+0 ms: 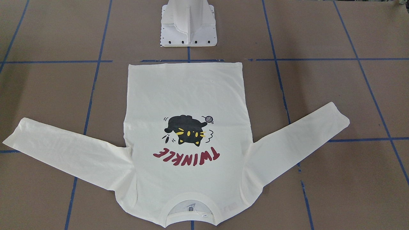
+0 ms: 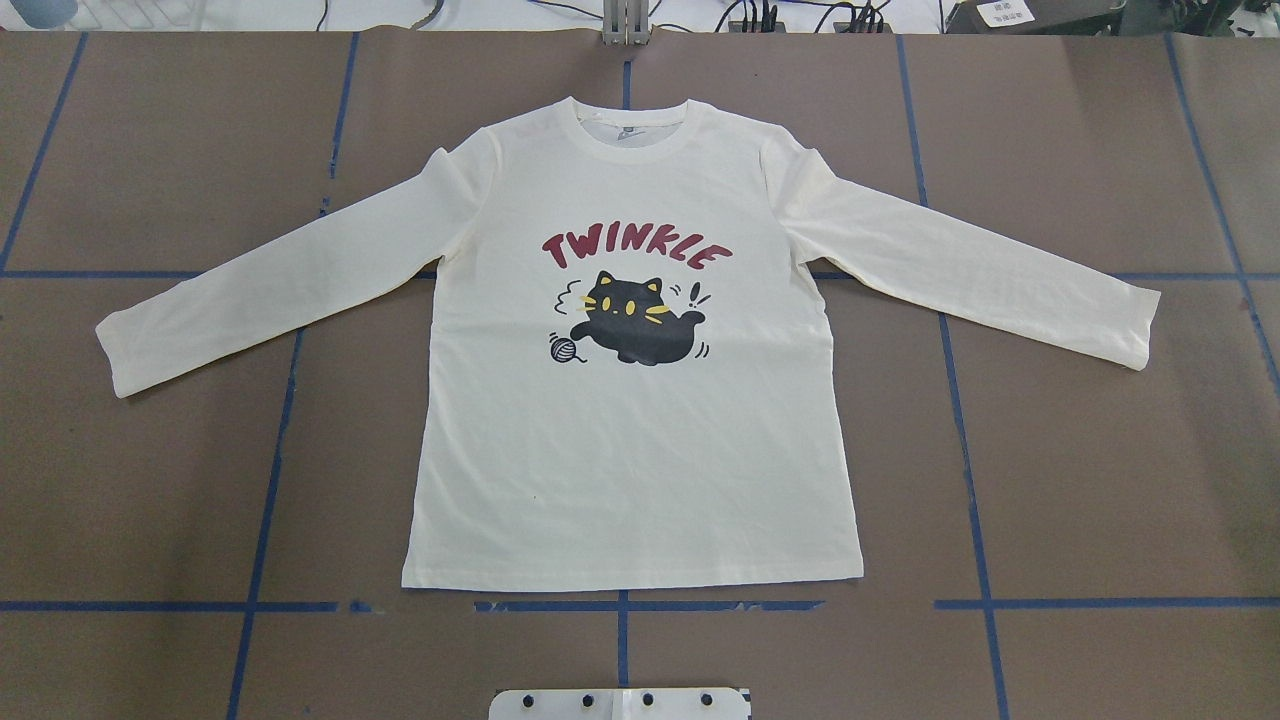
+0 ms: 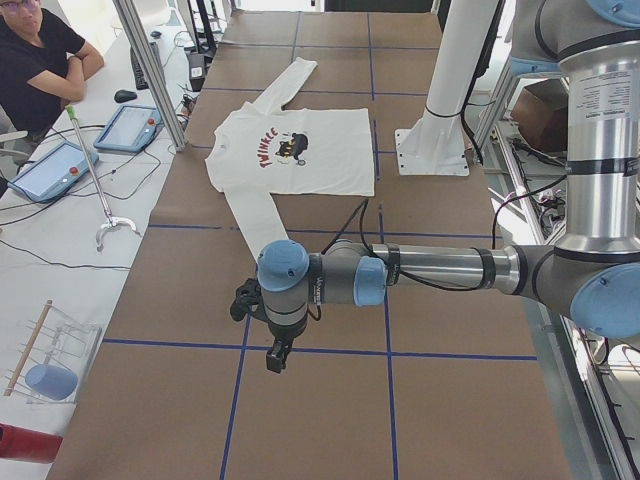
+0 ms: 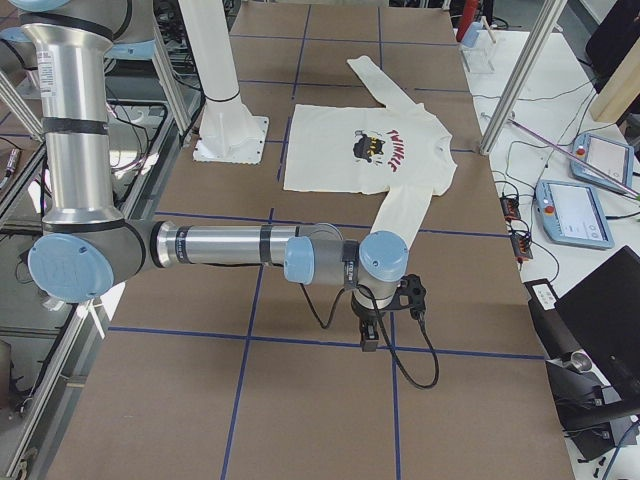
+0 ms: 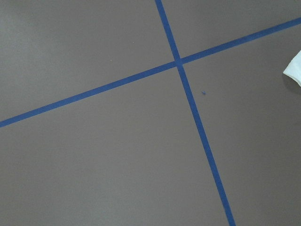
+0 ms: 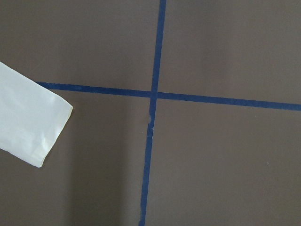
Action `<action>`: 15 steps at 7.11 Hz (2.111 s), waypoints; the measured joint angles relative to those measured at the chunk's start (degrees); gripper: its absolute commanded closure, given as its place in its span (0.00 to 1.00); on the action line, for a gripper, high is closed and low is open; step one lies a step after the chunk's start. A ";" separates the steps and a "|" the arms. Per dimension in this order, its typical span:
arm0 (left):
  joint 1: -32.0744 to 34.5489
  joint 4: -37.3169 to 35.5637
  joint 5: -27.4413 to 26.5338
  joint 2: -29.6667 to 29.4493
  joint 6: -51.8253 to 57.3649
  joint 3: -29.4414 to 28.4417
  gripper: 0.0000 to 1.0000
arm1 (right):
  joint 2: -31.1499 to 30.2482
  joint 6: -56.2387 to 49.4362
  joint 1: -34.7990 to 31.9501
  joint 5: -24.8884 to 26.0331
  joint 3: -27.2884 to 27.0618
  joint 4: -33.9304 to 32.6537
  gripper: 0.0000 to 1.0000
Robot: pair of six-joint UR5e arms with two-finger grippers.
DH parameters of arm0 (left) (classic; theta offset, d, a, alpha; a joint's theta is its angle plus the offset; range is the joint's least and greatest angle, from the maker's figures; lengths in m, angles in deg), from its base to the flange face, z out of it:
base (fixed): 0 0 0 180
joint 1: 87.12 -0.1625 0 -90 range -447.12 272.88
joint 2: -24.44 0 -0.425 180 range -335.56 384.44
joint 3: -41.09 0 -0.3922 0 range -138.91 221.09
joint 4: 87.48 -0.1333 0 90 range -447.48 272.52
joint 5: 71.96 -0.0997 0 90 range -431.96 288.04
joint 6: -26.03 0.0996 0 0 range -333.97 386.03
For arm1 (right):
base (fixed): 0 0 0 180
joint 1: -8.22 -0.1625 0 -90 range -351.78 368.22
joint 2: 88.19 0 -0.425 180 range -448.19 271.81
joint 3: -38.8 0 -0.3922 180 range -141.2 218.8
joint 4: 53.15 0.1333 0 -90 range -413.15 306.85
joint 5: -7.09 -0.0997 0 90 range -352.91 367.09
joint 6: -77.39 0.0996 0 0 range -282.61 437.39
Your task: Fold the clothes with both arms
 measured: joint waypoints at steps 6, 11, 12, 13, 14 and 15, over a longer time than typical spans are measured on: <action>1.83 1.45 -2.26 -3.01 -0.35 0.78 0.00 | 0.87 5.27 0.58 -1.02 0.81 6.00 0.00; 1.52 8.16 -1.92 -4.61 -0.86 -0.59 0.00 | 2.03 26.72 17.11 1.71 5.06 27.46 0.00; 1.46 8.81 -1.90 -4.58 -1.61 -1.55 0.00 | 3.70 28.02 19.18 2.81 7.56 29.27 0.00; 1.43 9.29 -1.87 -4.41 -2.04 -2.08 0.00 | 5.70 29.56 21.54 4.00 10.29 30.04 0.00; 1.41 9.52 -1.83 -4.20 -2.20 -2.36 0.00 | 7.04 30.75 23.91 5.10 12.46 30.35 0.00; 1.41 9.64 -1.81 -4.10 -2.25 -2.46 0.00 | 7.64 31.29 25.63 5.86 13.87 30.42 0.00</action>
